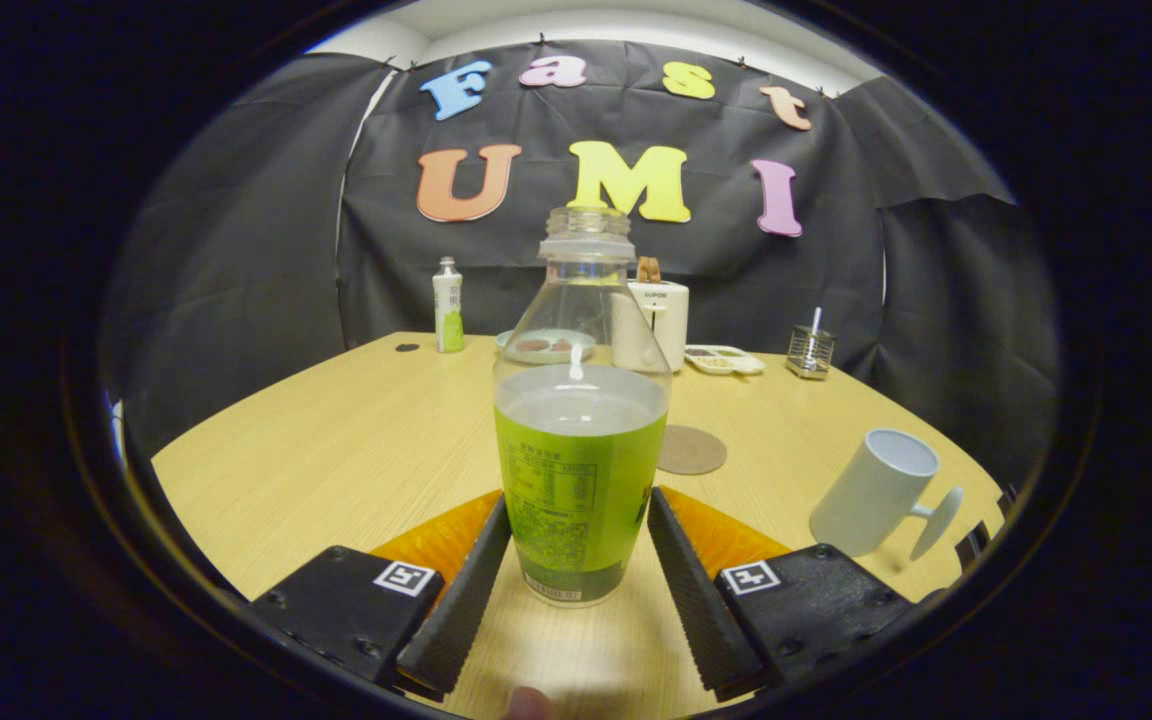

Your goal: Take the bottle from table, then pour the juice into the cup, finally place the bottle on the coaster

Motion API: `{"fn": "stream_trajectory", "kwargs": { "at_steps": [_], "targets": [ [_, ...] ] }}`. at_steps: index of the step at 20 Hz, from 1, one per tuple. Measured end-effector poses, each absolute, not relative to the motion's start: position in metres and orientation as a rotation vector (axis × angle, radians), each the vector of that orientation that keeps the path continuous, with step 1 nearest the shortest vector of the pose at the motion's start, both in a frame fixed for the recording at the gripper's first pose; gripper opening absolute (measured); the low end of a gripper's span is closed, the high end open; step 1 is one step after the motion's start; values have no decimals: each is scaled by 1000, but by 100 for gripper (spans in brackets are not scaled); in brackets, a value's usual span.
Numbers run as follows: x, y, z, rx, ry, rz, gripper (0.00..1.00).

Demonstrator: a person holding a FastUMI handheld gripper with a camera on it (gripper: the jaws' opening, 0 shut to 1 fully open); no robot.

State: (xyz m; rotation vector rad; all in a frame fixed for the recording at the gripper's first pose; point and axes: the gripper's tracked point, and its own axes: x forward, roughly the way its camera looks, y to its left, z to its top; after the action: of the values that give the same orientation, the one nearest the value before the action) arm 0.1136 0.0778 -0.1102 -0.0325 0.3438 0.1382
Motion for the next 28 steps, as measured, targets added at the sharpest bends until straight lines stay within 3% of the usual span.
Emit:
{"fn": "stream_trajectory", "kwargs": {
  "at_steps": [3, 14, 28],
  "targets": [
    [113, 79, -110, -31, 345, 142, 83],
    [110, 67, -76, 110, 362, 119, 77],
    [111, 85, -37, 604, 386, 198, 76]
  ]
}}
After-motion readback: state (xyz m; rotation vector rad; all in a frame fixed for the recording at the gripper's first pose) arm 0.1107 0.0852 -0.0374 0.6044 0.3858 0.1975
